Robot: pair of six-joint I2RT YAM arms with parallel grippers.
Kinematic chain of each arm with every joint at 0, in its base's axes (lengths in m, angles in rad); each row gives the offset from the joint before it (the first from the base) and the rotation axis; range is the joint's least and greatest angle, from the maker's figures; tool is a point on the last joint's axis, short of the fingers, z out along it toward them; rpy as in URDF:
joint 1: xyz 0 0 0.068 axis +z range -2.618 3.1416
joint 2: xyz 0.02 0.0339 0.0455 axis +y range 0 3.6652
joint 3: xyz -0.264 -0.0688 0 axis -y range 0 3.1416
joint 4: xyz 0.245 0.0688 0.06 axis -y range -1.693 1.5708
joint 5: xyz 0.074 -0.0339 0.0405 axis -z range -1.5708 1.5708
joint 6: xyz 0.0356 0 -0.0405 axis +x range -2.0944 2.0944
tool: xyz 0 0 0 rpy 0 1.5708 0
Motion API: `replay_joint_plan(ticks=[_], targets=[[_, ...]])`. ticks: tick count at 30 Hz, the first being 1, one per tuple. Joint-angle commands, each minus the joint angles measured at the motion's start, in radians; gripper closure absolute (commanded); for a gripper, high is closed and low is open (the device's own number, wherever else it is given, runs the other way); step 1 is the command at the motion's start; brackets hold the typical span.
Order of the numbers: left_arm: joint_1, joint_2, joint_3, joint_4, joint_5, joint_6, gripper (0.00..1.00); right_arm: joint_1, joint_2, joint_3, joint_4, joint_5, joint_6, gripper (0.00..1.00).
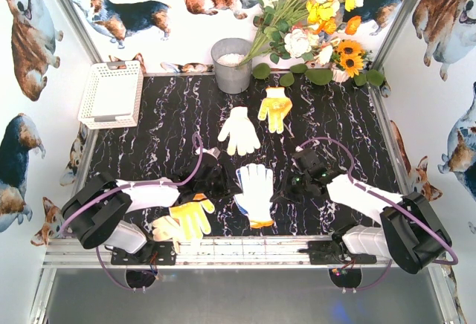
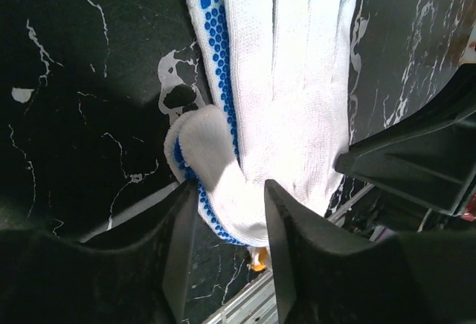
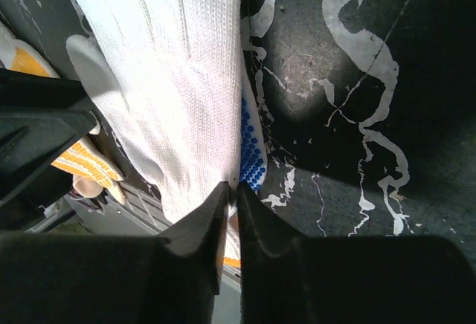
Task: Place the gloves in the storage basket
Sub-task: Pair the glove with the glove, then pick up the glove from the center of the board.
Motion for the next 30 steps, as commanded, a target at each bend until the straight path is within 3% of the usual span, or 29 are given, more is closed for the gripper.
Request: replay_joint_plan(ticks=[1,5,9,12,18,30], targets=[[-0.007,-0.019,-0.010,0.013,-0.002,0.003,0.59,0.004,-0.011,0.054,0.015,0.010,-0.008,0.81],[-0.007,-0.072,-0.015,-0.058,0.038,0.030,0.44,0.004,-0.050,0.085,-0.044,0.032,-0.038,0.63],[-0.025,-0.154,-0.008,-0.166,0.055,0.046,0.41,0.004,-0.094,0.120,-0.144,0.042,-0.070,0.58],[-0.074,-0.185,-0.016,-0.140,0.095,0.009,0.43,0.006,-0.142,0.104,-0.174,0.007,-0.058,0.57],[-0.170,-0.128,-0.055,0.070,0.185,-0.089,0.50,0.033,-0.220,0.009,-0.154,-0.061,0.019,0.58],[-0.176,-0.008,-0.047,0.161,0.181,-0.093,0.55,0.066,-0.268,-0.087,-0.123,-0.089,0.077,0.62]])
